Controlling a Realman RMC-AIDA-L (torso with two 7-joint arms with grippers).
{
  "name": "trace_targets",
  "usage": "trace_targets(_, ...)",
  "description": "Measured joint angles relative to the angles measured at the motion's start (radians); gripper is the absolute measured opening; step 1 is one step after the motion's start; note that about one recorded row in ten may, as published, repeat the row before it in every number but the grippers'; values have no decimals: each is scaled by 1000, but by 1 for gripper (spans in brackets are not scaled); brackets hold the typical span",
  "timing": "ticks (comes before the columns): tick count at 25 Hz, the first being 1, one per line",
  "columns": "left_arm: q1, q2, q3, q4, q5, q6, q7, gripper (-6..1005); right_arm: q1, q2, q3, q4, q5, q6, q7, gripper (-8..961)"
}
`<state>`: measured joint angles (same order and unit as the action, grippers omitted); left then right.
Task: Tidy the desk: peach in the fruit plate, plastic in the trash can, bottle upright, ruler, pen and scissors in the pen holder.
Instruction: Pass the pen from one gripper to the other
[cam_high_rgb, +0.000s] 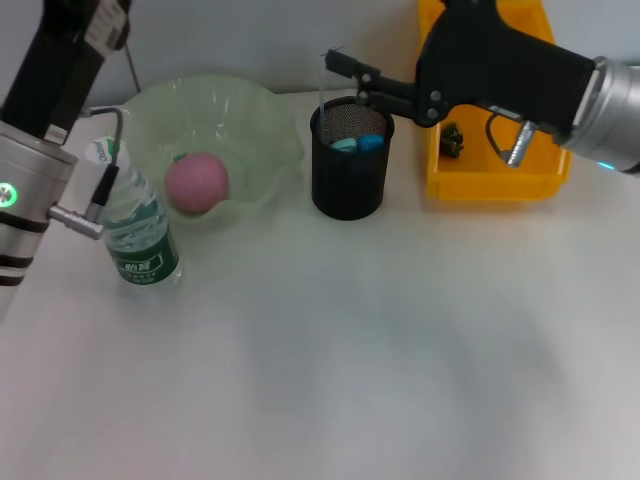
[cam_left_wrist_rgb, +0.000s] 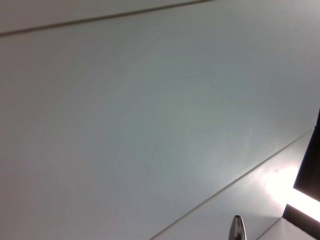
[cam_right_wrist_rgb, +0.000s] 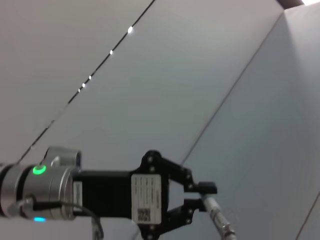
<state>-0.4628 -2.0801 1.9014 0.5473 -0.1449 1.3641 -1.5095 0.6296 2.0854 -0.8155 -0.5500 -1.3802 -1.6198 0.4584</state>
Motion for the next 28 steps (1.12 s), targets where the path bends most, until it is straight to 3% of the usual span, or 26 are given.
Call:
trace_targets(13, -1, 0, 59, 35, -41, -57, 97, 148, -2, 2, -212, 7, 202, 127, -97, 708)
trace_targets(28, 0, 0, 94, 36, -78, -70, 111, 149, 0, 4, -238, 6, 221, 142, -124, 688)
